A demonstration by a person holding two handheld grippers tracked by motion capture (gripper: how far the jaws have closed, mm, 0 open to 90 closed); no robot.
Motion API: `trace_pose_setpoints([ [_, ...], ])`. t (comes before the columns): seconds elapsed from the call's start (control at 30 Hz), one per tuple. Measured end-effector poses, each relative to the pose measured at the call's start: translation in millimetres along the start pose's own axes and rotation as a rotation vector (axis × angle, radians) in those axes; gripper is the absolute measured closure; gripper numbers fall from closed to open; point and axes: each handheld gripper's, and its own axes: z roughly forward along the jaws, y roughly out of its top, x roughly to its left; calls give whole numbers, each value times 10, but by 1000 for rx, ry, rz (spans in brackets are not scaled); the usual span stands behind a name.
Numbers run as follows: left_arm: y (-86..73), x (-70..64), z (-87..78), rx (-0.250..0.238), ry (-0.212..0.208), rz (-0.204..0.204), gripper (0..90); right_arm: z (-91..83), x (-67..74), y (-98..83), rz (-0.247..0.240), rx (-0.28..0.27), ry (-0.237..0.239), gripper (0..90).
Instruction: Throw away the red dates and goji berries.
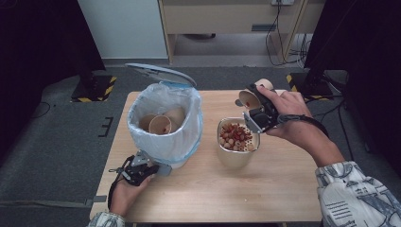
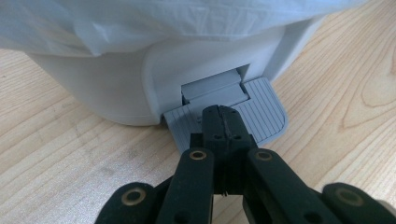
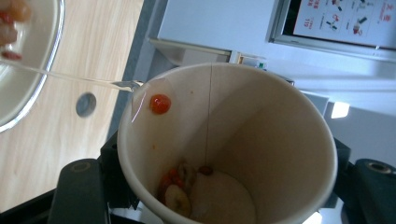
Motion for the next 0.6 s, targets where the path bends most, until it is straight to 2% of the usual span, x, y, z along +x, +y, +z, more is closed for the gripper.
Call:
trace_pose_setpoints([
  [0.17,0,-1,0,0,0,1,900,9,12,37,-64,14,2,294],
  [0.33,0,1,0,0,0,1,900,35,38,53,-96,20,4,294],
  [0.47,0,0,0,0,0,0,900,57,59,59,-99,10,-4,294],
  [0.6,0,0,0,0,0,1,900,45,57,67,-109,23,-1,294],
])
